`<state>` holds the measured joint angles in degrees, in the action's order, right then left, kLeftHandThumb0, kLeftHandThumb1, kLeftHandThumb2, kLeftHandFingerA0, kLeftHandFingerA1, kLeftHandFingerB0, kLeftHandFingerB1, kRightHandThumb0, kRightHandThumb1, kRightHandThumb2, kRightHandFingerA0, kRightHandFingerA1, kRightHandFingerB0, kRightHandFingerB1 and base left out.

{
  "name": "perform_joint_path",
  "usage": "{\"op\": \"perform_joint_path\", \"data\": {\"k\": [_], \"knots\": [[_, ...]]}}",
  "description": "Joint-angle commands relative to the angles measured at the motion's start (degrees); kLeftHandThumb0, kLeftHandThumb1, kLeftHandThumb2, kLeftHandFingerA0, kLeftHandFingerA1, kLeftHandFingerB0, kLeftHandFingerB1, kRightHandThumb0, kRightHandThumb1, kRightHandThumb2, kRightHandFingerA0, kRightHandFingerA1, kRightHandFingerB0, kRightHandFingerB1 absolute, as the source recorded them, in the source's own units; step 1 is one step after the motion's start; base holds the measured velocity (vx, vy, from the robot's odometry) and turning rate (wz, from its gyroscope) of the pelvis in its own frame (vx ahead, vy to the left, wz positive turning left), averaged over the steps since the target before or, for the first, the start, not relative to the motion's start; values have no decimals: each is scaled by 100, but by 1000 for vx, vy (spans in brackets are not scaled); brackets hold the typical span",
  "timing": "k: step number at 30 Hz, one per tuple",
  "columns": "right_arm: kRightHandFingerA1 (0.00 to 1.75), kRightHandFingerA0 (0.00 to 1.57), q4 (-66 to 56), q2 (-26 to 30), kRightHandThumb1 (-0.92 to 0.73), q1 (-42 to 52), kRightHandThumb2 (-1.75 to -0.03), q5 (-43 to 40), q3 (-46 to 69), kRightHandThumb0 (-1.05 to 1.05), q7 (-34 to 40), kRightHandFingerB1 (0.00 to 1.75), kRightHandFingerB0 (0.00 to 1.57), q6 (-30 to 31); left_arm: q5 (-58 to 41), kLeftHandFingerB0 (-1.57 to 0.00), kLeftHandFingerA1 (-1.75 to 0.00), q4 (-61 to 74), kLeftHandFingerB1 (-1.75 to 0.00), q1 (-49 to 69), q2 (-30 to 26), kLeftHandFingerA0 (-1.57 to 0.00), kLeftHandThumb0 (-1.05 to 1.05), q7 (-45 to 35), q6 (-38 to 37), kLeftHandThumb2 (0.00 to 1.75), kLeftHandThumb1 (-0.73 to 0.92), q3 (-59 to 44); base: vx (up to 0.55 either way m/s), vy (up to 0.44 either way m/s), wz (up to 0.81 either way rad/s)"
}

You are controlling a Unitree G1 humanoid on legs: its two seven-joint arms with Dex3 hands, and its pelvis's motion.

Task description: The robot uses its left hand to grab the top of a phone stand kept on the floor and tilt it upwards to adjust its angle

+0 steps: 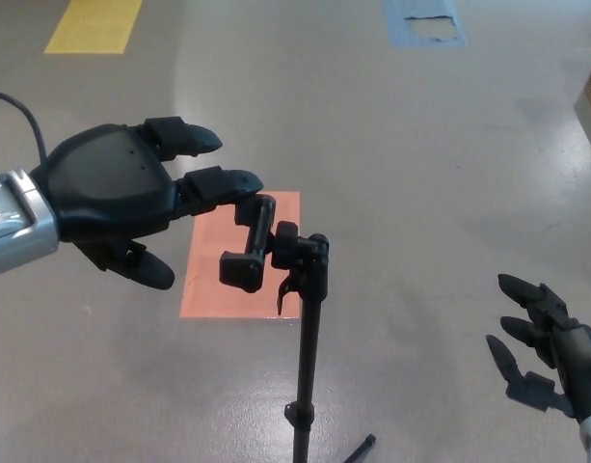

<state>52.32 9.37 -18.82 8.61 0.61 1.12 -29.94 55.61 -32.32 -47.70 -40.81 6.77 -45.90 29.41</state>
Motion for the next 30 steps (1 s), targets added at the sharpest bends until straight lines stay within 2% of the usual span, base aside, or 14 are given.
{"op": "perform_joint_path", "data": {"k": [1,2,3,5,6,7,8,21,25,28,30], "knots": [[45,19,8,80,-66,-36,-88,-83,43,-68,-35,39,10,-56,139,0,-31,64,-22,-13,-40,-7,-84,121,-49,103,64,39,0,0,0],[45,19,8,79,-66,-36,-88,-85,44,-68,-39,39,10,-53,140,0,-31,72,-22,-11,-40,-7,-84,115,-46,103,64,40,0,0,0],[45,20,5,89,-66,-44,-89,-62,37,-69,-12,39,10,-38,186,-3,-26,86,-21,-14,-40,-13,-86,142,-35,66,83,57,0,0,0],[45,20,5,92,-66,-46,-89,-56,35,-69,-4,39,10,-34,200,-3,-26,90,-21,-15,-40,-13,-86,151,-32,66,83,62,0,0,0],[36,27,-4,100,-80,-45,-63,-38,25,-66,3,28,15,-18,320,-3,-26,159,-21,2,-58,-14,-87,184,10,66,85,109,0,0,0],[36,27,-6,102,-80,-44,-63,-34,23,-66,4,28,15,-14,352,-3,-26,179,-21,7,-64,-14,-87,192,22,66,85,123,0,0,0],[46,20,12,103,-66,-63,-89,-21,16,-70,14,40,11,-21,442,0,-31,249,-20,50,-79,-7,-85,184,58,106,68,175,0,0,0],[46,20,27,82,-65,-129,-90,-56,34,-68,-9,40,11,-8,464,0,-29,521,-18,276,-41,-11,-86,-23,174,105,68,287,0,0,0],[45,20,5,79,-65,-126,-89,-96,53,-68,-50,40,10,-2,505,0,-26,546,-18,294,-36,-6,-84,-13,179,105,67,332,0,0,0],[46,20,44,74,-65,-158,-89,-73,47,-68,-5,40,10,-24,438,0,-24,531,-14,298,-27,-12,-88,-138,175,106,69,336,0,0,0],[45,20,-6,68,-65,-135,-89,-95,53,-67,-32,40,10,15,431,0,-26,541,-17,333,-23,-6,-84,-126,172,104,66,332,0,0,0]]}}
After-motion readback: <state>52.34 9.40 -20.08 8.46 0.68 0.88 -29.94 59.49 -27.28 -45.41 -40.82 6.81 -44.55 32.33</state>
